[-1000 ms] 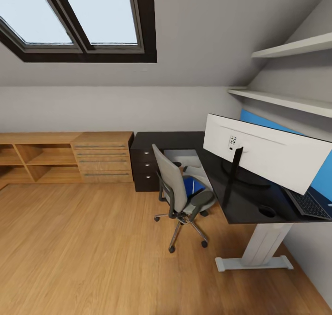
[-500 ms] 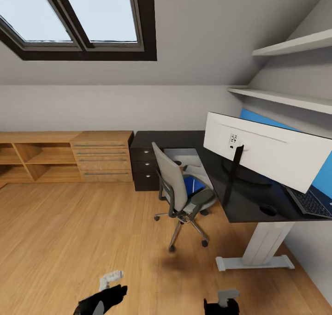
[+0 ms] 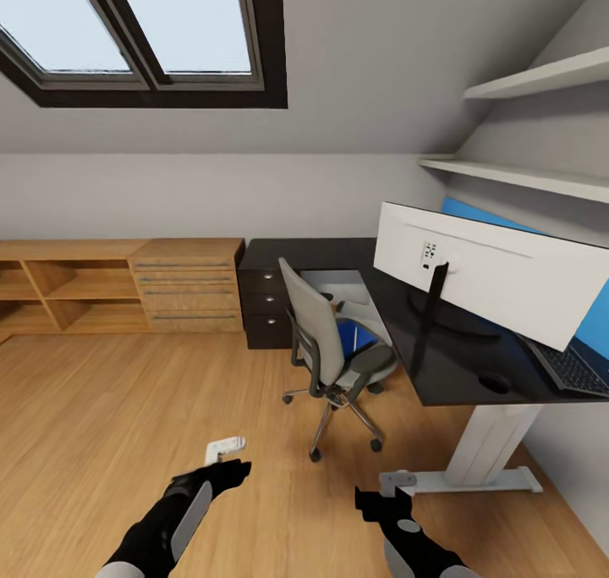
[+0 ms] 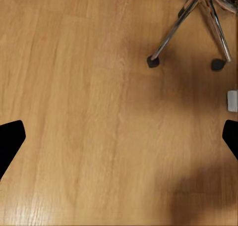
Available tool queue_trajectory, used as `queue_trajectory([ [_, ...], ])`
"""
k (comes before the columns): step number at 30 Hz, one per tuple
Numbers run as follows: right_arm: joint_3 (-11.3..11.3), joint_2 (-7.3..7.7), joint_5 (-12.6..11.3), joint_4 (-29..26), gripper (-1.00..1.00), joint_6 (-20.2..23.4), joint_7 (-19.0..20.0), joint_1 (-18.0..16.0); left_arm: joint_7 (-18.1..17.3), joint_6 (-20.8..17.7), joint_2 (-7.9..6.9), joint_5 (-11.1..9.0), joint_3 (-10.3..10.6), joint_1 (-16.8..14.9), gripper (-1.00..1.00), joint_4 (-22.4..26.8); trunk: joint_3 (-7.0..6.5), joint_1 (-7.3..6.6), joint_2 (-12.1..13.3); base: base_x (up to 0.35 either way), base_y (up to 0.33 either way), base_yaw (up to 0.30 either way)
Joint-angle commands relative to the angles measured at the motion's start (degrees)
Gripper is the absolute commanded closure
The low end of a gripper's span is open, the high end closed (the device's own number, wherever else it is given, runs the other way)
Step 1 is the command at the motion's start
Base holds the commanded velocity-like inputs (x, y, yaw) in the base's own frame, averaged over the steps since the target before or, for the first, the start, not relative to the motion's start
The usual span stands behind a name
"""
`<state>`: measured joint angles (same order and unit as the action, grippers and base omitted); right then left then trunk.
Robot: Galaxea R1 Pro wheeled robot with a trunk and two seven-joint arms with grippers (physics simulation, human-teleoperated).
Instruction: In the bedroom, organize the workspace by keeping the computer under the desk, ensuring the monitor is on the desk, placing the keyboard on the desk next to the monitor, placing the mouse on the desk next to the keyboard, moving the folder from the swivel chair onto the desk next to the mouse, stacking the notebook on top of the folder with the pen on top of the notebook, and positioning the swivel chair next to the desk.
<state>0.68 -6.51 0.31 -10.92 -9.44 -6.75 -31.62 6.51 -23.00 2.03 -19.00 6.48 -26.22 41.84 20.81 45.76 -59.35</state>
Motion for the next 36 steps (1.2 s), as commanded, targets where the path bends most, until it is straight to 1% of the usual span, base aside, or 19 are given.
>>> queue_trajectory([
  [1, 0.09, -0.03, 0.01, 0.07, -1.0, -0.18, -0.26, -0.06, 0.55, -0.06, -0.01, -0.6, 0.35, -0.03, -1.0, 0.38, 0.25, 0.23, -0.46, 0.0, 0.0, 0.0],
  [3, 0.18, -0.05, 0.05, 0.07, -1.0, -0.25, -0.41, -0.08, 0.66, 0.74, 0.17, -0.6, 0.71, 0.0, -1.0, 1.52, 0.61, 0.67, -1.26, 0.0, 0.0, 0.0],
  [4, 0.28, -0.03, 0.12, -0.3, -1.0, -0.34, -0.78, -0.1, 0.73, 2.25, 0.33, -0.6, 0.98, 0.67, -1.0, 4.18, 0.79, 0.89, -1.67, 0.0, 0.0, 0.0],
  [7, 0.27, 0.04, 0.15, -2.03, -1.0, -0.33, -1.0, -0.09, 0.76, 2.94, 0.39, -0.6, 1.09, 2.79, -1.0, 9.03, 1.33, 1.55, -2.87, 0.0, 0.0, 0.0],
  [11, 0.22, 0.1, 0.2, -5.79, -1.0, 0.06, -1.12, -0.04, 1.12, 3.1, 0.17, -0.5, 1.19, 9.14, -1.0, 21.12, 2.05, 2.43, -4.47, 0.0, 0.0, 0.0],
  [12, 0.21, 0.12, 0.18, -6.58, -1.0, 0.15, -1.13, -0.02, 1.25, 2.93, -0.01, -0.47, 1.18, 11.46, -1.0, 25.53, 2.23, 2.65, -4.87, 0.0, 0.0, 0.0],
  [14, 0.2, 0.09, 0.15, -8.83, -1.0, 0.26, -1.15, 0.16, 1.4, 1.63, -0.91, -0.45, 1.18, 15.31, -1.0, 33.74, 2.59, 3.09, -5.68, 0.0, 0.0, 0.0],
  [15, 0.2, 0.07, 0.15, -9.87, -1.0, 0.3, -1.15, 0.26, 1.44, 1.05, -1.24, -0.46, 1.18, 16.12, -1.0, 35.58, 2.77, 3.3, -6.08, 0.0, 0.0, 0.0],
  [16, 0.2, 0.0, 0.1, -14.35, -1.0, 1.06, -1.16, 1.32, 1.52, -0.97, -2.2, -0.49, 1.2, 18.24, -1.0, 40.42, 2.95, 3.52, -6.48, 0.0, 0.0, 0.0],
  [17, 0.2, -0.06, 0.11, -18.42, -1.0, 2.72, -1.16, 3.07, 1.73, -2.1, -2.58, -0.46, 1.26, 19.32, -1.0, 42.72, 3.13, 3.74, -6.88, 0.0, 0.0, 0.0],
  [18, 0.24, -0.15, 0.12, -26.21, -1.0, 7.72, -1.16, 7.18, 2.58, -3.27, -2.99, -0.48, 1.3, 20.29, -1.0, 44.73, 3.3, 3.96, -7.28, 0.0, 0.0, 0.0],
  [19, 0.26, -0.19, 0.11, -32.46, -1.0, 12.56, -1.16, 10.2, 3.36, -3.75, -3.15, -0.49, 1.32, 20.65, -1.0, 45.49, 3.48, 4.18, -7.68, 0.0, 0.0, 0.0],
  [20, 0.27, -0.2, 0.09, -35.62, -1.0, 15.2, -1.18, 11.6, 3.74, -3.92, -3.2, -0.5, 1.32, 20.78, -1.0, 45.76, 3.66, 4.4, -8.08, 0.0, 0.0, 0.0],
  [21, 0.27, -0.22, 0.08, -41.46, -1.0, 20.44, -1.19, 13.99, 4.39, -4.16, -3.27, -0.5, 1.35, 20.97, -1.0, 46.15, 3.84, 4.62, -8.48, 0.0, 0.0, 0.0],
  [25, 0.09, -0.09, 0.03, -50.72, -1.0, 31.06, -1.15, 17.34, 6.43, -4.49, -3.21, -0.51, 2.36, 21.21, -1.0, 46.62, 4.56, 5.5, -10.09, 0.0, 0.0, 0.0],
  [28, -0.14, 0.03, 0.01, -50.78, -1.0, 33.65, -1.16, 18.14, 9.62, -4.53, -3.24, -0.53, 4.39, 21.27, -1.0, 46.69, 5.1, 6.16, -11.29, 0.0, 0.0, 0.0],
  [29, -0.14, 0.0, -0.03, -49.49, -1.0, 33.93, -1.16, 18.33, 12.32, -4.45, -3.25, -0.6, 5.73, 21.28, -1.0, 46.65, 5.28, 6.38, -11.69, 0.0, 0.0, 0.0],
  [33, 0.27, -0.18, 0.04, -48.56, -1.0, 33.0, -1.16, 18.48, 16.63, -4.2, -3.25, -0.67, 8.55, 21.3, -1.0, 46.57, 6.0, 7.26, -13.3, 0.0, 0.0, 0.0],
  [36, 0.37, -0.18, 0.05, -48.19, -1.0, 30.82, -1.12, 18.51, 17.97, -4.11, -3.31, -0.68, 10.25, 21.3, -1.0, 46.52, 6.54, 7.92, -14.5, 0.0, 0.0, 0.0],
])
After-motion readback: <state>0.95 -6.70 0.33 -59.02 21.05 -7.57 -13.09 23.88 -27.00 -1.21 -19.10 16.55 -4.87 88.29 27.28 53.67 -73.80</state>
